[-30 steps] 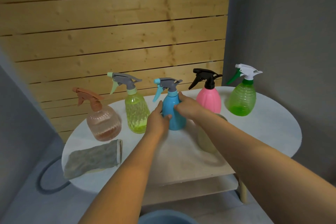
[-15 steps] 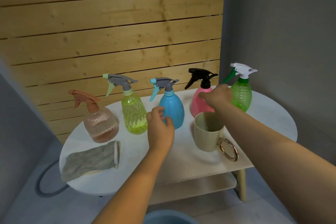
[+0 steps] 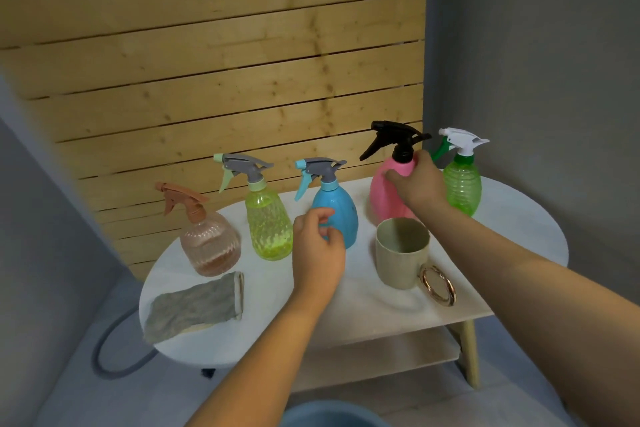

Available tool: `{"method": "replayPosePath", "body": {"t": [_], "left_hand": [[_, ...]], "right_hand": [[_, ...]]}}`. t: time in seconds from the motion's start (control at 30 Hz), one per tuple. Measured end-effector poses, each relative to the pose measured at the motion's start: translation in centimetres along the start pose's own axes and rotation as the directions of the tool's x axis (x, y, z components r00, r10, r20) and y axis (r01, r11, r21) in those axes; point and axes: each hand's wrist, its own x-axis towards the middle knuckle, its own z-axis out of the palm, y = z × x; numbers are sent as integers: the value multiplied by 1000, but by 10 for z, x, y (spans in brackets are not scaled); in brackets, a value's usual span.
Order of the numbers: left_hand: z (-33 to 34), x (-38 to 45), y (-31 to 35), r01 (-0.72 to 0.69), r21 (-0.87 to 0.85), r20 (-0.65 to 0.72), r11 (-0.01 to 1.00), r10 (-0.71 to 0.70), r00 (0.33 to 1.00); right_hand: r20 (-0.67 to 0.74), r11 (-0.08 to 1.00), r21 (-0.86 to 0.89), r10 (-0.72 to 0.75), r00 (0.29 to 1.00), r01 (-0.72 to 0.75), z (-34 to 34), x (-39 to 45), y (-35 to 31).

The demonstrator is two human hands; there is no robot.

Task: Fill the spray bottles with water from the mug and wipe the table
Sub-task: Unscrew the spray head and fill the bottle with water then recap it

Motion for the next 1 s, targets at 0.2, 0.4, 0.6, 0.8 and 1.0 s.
{"method": "replayPosePath", "body": {"t": [0.2, 0.4, 0.6, 0.8, 1.0], "left_hand": [[-38, -22, 39, -34, -88, -26, 996, 32, 999], [-96, -62, 76, -14, -321, -82, 947, -13, 997], [-142, -99, 60, 191, -294, 106, 937, -166, 980], [-148, -127, 27, 299, -108, 278, 948, -260, 925], [-154, -122, 13, 431, -227, 178, 873, -398, 900]], "right_hand": [[-79, 961, 75, -260, 962, 266, -39, -64, -45], [152, 930, 60, -367, 918, 362, -51, -145, -62], [504, 909, -114, -295, 812, 401, -31, -205, -36], [709, 818, -220, -240, 663, 532, -13, -221, -12], [843, 868, -170, -117, 525, 466, -5, -208, -6]]}}
